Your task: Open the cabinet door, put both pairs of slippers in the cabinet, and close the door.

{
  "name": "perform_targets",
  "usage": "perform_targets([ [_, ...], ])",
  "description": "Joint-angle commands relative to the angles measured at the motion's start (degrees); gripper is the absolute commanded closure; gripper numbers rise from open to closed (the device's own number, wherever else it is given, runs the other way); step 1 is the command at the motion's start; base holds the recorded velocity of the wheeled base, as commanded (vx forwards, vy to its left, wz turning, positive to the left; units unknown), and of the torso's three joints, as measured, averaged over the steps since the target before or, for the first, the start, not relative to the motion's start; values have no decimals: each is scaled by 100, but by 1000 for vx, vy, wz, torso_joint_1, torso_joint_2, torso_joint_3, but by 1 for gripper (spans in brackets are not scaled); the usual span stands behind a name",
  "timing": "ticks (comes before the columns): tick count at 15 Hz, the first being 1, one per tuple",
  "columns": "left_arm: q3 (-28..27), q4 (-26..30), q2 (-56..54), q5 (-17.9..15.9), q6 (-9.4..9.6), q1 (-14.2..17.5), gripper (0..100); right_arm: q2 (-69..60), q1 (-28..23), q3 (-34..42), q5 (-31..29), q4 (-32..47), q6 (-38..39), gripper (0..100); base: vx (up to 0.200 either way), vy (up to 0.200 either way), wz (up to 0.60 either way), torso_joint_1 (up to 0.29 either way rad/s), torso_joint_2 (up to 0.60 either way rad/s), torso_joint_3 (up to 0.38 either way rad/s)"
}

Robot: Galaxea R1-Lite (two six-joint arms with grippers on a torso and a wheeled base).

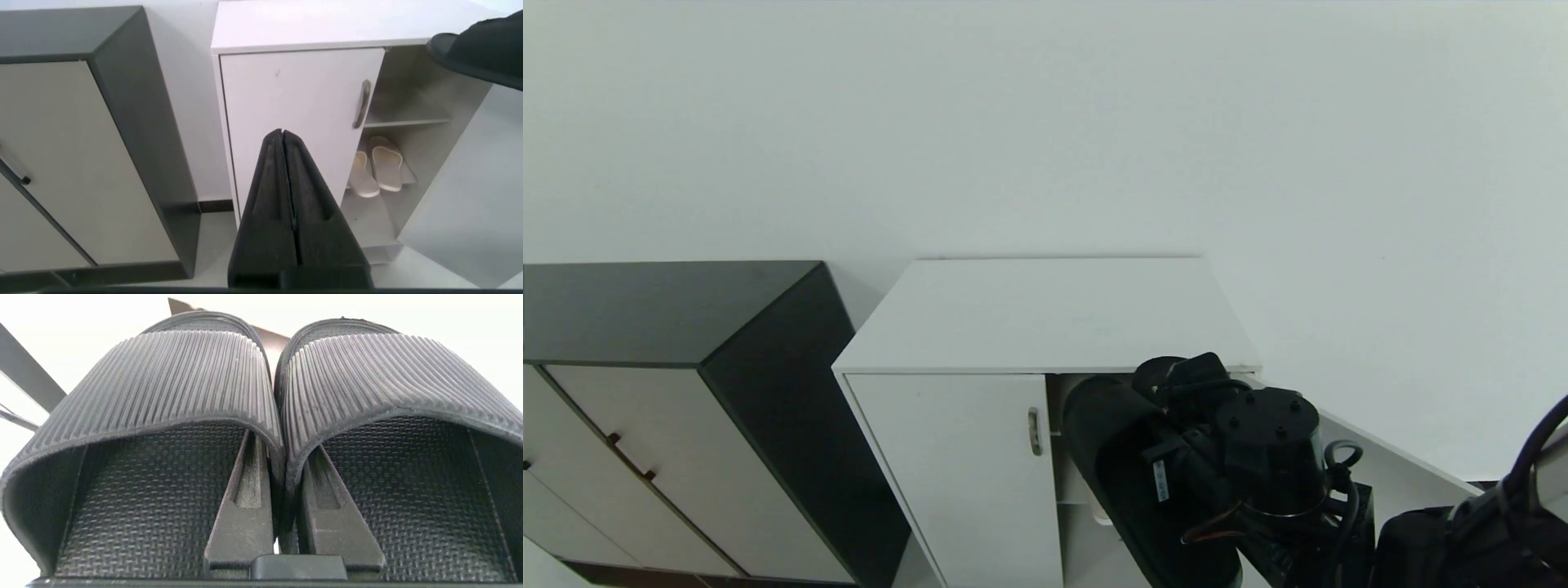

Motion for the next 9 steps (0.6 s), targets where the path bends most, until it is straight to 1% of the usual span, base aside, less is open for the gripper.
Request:
perform_targets([
  [1, 0, 0, -1, 1, -1, 0, 100, 11, 2, 0, -3, 0, -1, 100, 0, 0, 0, -163, 378, 212],
  [3, 0, 0, -1, 1, -1, 0, 100, 11, 11, 9, -3, 0, -1, 100, 0, 0, 0, -190, 420, 232],
  [9, 0, 0, -1, 1, -1, 0, 100, 20, 11, 18, -3, 0, -1, 100, 0, 0, 0, -229, 544, 313],
])
